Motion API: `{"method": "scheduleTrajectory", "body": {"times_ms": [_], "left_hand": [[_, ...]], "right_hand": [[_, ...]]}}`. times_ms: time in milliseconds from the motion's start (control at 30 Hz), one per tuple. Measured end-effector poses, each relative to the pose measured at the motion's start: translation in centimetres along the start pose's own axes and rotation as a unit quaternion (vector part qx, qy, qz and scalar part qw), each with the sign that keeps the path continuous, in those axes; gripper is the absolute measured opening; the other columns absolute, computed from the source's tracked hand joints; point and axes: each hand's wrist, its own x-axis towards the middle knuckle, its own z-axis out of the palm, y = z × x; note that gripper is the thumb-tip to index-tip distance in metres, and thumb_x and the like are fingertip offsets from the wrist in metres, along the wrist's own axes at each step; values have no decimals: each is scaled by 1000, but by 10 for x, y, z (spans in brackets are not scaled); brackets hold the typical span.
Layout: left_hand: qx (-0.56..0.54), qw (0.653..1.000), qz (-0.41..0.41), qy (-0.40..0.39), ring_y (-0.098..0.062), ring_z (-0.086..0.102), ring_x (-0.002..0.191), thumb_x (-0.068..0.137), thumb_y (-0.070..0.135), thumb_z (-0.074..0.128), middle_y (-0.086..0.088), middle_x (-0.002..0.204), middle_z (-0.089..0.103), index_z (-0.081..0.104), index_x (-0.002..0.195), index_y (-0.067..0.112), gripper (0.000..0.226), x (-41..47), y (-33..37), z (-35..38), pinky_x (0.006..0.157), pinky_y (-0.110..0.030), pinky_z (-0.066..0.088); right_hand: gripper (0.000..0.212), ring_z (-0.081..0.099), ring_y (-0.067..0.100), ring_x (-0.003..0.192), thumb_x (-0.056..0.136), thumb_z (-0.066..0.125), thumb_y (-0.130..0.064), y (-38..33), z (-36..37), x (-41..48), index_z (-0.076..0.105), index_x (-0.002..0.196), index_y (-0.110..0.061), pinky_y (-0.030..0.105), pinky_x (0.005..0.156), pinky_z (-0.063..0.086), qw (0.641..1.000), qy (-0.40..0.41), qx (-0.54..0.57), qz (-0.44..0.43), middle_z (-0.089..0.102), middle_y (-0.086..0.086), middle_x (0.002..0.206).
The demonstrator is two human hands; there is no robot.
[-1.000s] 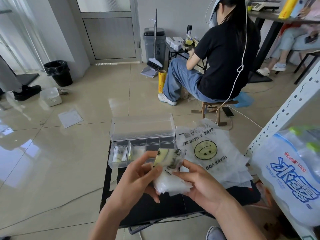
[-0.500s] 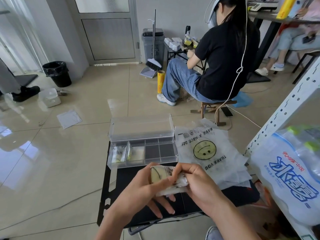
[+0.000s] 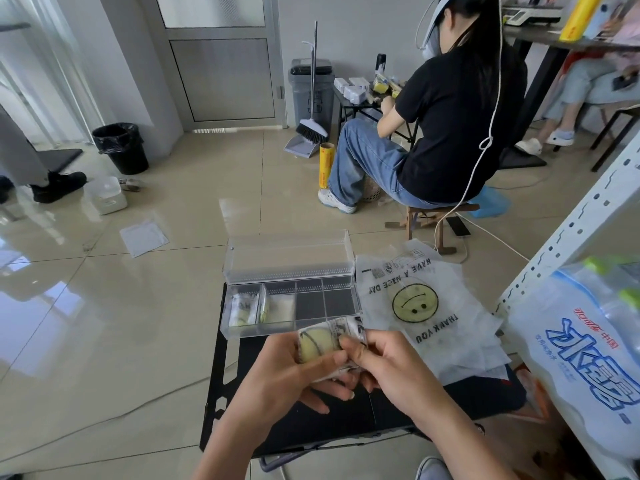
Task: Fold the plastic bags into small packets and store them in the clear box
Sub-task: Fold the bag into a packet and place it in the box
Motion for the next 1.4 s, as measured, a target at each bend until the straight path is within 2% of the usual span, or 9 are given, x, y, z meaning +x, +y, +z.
{"method": "scheduleTrajectory", "body": {"times_ms": [233,400,667,867,1067,1167,1233,1300,1400], "left_hand": [[-52,998,-19,-9,-32,79,81,97,22,67,-25,92,78,76,97,-3,27,-1,3,-1,60,-28,63],[-56,996,-34,-56,-34,79,84,99,25,66,-28,96,77,76,98,-3,30,-1,6,6,60,-29,62],[-8,992,-73,-103,-30,78,88,102,45,60,-17,107,79,74,112,2,46,7,8,-16,57,-26,58],[-78,997,0,-28,-22,73,71,105,27,57,-25,95,77,78,100,0,34,34,1,-26,60,-27,58],[-167,984,-67,0,-31,79,89,104,33,56,-19,109,78,73,115,1,38,73,1,-41,61,-29,61],[13,987,-153,40,-25,80,78,97,56,62,-7,93,82,70,110,4,53,93,-2,-55,55,-27,58],[212,961,-151,91,-12,76,62,95,62,61,1,74,80,72,92,8,55,106,-10,-63,57,-24,57],[319,933,-111,127,-7,68,54,99,50,59,4,68,77,73,80,13,44,122,-21,-67,59,-24,57],[397,909,-61,115,-16,71,83,99,22,53,1,96,78,74,101,15,23,141,-32,-61,81,-35,61]], "right_hand": [[53,67,16,71,102,47,-62,-1,9,6,68,96,-14,34,67,56,1000,8,-8,-18,72,2,79],[55,55,26,59,105,46,-50,4,16,13,61,77,-6,52,61,48,989,117,-55,-67,61,17,67],[45,58,4,52,101,45,-51,4,10,31,64,77,-17,29,50,45,984,48,-156,-74,67,4,66],[61,57,17,61,95,53,-68,-4,5,57,70,94,-10,29,57,40,997,-26,66,39,63,15,69],[18,69,21,78,95,72,-26,-1,-1,108,81,94,-10,35,80,52,991,7,66,113,79,13,88],[30,71,18,69,99,67,-30,6,3,144,71,78,-10,35,68,58,979,83,-152,109,74,4,72],[34,64,21,67,98,63,-35,15,4,167,61,73,-12,37,60,48,931,110,-336,98,65,1,67],[36,60,25,73,99,60,-32,23,9,186,48,68,-17,37,58,40,892,100,-429,102,57,0,70],[37,54,26,77,99,59,-25,31,26,202,39,68,-19,32,54,34,863,69,-485,124,54,0,78]]}}
